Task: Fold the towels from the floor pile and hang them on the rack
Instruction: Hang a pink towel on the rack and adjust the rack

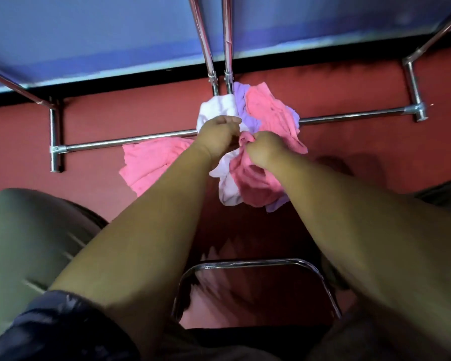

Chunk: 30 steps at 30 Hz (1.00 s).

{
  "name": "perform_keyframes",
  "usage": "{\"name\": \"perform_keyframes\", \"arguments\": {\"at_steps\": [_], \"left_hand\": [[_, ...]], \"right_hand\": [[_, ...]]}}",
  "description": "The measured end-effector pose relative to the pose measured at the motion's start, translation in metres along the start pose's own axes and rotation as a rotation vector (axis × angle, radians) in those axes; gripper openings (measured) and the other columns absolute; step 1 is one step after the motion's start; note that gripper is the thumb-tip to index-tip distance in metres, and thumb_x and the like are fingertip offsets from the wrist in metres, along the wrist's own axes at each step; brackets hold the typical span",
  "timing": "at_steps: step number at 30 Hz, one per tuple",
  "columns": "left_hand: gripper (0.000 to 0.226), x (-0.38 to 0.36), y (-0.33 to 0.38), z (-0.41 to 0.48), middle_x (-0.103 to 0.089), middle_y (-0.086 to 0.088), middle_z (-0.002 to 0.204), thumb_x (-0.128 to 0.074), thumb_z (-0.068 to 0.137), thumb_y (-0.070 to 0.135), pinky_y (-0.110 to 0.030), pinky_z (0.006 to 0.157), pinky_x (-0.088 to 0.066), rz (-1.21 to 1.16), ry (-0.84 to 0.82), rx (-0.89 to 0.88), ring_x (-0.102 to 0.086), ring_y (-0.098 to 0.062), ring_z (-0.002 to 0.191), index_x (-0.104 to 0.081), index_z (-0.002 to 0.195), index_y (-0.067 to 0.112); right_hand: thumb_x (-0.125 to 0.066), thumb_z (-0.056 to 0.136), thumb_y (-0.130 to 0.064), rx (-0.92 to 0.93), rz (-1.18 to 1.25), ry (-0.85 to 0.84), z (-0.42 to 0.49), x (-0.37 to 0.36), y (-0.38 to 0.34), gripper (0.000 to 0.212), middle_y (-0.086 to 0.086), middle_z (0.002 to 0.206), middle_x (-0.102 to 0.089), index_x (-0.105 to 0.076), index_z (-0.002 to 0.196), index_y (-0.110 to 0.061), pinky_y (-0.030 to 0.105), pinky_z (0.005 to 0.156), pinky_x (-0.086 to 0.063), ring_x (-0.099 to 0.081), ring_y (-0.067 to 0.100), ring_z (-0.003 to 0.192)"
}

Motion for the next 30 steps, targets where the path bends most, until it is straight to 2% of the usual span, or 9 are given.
{"name": "perform_keyframes", "arguments": {"at_steps": [2,5,8,11,16,19,22,27,30], "left_hand": [[0.041,-0.002,0.032,-0.015,-0.069,-0.011,0.085,-0.055,0.088,-0.011,-0.029,0.069,-0.048,0.204,-0.034,-0.117,-0.054,-0.019,0.066,-0.074,0.117,0.011],[0.051,-0.004,0.08,-0.049,-0.069,0.003,0.1,-0.058,0.088,-0.018,-0.01,0.06,-0.047,0.508,-0.116,-0.253,-0.059,-0.007,0.072,-0.074,0.125,0.014],[0.037,0.001,0.121,-0.083,-0.074,0.004,0.095,-0.077,0.085,-0.006,-0.018,0.078,-0.057,0.654,-0.201,-0.316,-0.065,-0.011,0.084,-0.076,0.117,0.012],[0.025,0.015,0.166,-0.123,-0.078,-0.001,0.097,-0.086,0.087,0.016,-0.032,0.085,-0.057,0.625,-0.151,-0.387,-0.068,-0.014,0.082,-0.078,0.11,0.012],[0.05,0.02,0.207,-0.194,-0.077,-0.028,0.099,-0.085,0.091,0.023,-0.048,0.072,-0.062,0.357,-0.145,-0.486,-0.073,-0.033,0.077,-0.061,0.127,-0.002],[0.029,0.033,0.196,-0.209,-0.071,-0.011,0.075,-0.081,0.095,0.032,-0.035,0.053,-0.055,0.342,-0.022,-0.532,-0.065,-0.024,0.061,-0.067,0.105,0.008],[0.029,0.041,0.184,-0.216,-0.061,0.011,0.063,-0.072,0.1,0.039,-0.029,0.061,-0.044,0.398,0.073,-0.613,-0.051,-0.011,0.058,-0.069,0.076,0.022],[0.036,0.03,0.197,-0.236,-0.062,0.012,0.071,-0.064,0.106,0.04,-0.027,0.066,-0.045,0.44,0.034,-0.711,-0.051,-0.004,0.066,-0.072,0.084,0.013],[0.036,0.029,0.204,-0.243,-0.056,0.013,0.067,-0.065,0.107,0.034,-0.024,0.061,-0.041,0.47,0.043,-0.711,-0.046,-0.003,0.061,-0.068,0.079,0.013]], "right_hand": [[-0.043,0.11,-0.026,0.053,0.041,0.01,-0.018,0.024,-0.019,0.036,0.016,0.113,-0.07,-0.07,0.114,-0.002,0.036,0.091,-0.052,-0.067,0.036,0.112],[-0.042,0.106,-0.05,0.163,0.1,0.044,-0.05,0.06,-0.05,0.052,0.012,0.089,-0.075,-0.074,0.093,-0.012,0.035,0.08,-0.053,-0.071,0.033,0.092],[-0.05,0.103,-0.049,0.267,0.062,0.048,-0.094,0.103,-0.086,0.048,0.015,0.081,-0.074,-0.071,0.084,-0.01,0.037,0.074,-0.054,-0.066,0.031,0.075],[-0.048,0.103,-0.059,0.31,0.061,0.188,-0.142,0.159,-0.115,0.054,0.007,0.068,-0.063,-0.065,0.076,-0.015,0.032,0.054,-0.043,-0.061,0.026,0.062],[-0.042,0.103,-0.067,0.333,0.282,0.409,-0.207,0.23,-0.125,0.064,0.011,0.087,-0.067,-0.063,0.075,-0.014,0.036,0.059,-0.034,-0.061,0.028,0.084],[-0.047,0.101,-0.067,0.305,0.432,0.456,-0.212,0.223,-0.101,0.067,0.004,0.07,-0.063,-0.06,0.065,-0.012,0.035,0.058,-0.037,-0.057,0.025,0.072],[-0.054,0.098,-0.066,0.301,0.479,0.452,-0.207,0.204,-0.086,0.065,0.003,0.068,-0.059,-0.057,0.061,-0.013,0.035,0.066,-0.04,-0.053,0.023,0.069],[-0.069,0.086,-0.064,0.457,0.31,0.389,-0.21,0.192,-0.103,0.053,0.0,0.087,-0.078,-0.081,0.093,-0.013,0.039,0.079,-0.056,-0.072,0.02,0.084],[-0.078,0.091,-0.041,0.498,0.425,0.412,-0.216,0.201,-0.102,0.026,-0.004,0.085,-0.079,-0.082,0.096,-0.016,0.025,0.073,-0.056,-0.071,0.008,0.081]]}}
Point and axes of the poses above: each hand's wrist, its own z-axis towards the middle knuckle, its own x-axis out of the back of the hand, y = z × x, the point moved 9 cm from there along z, towards the middle knuckle
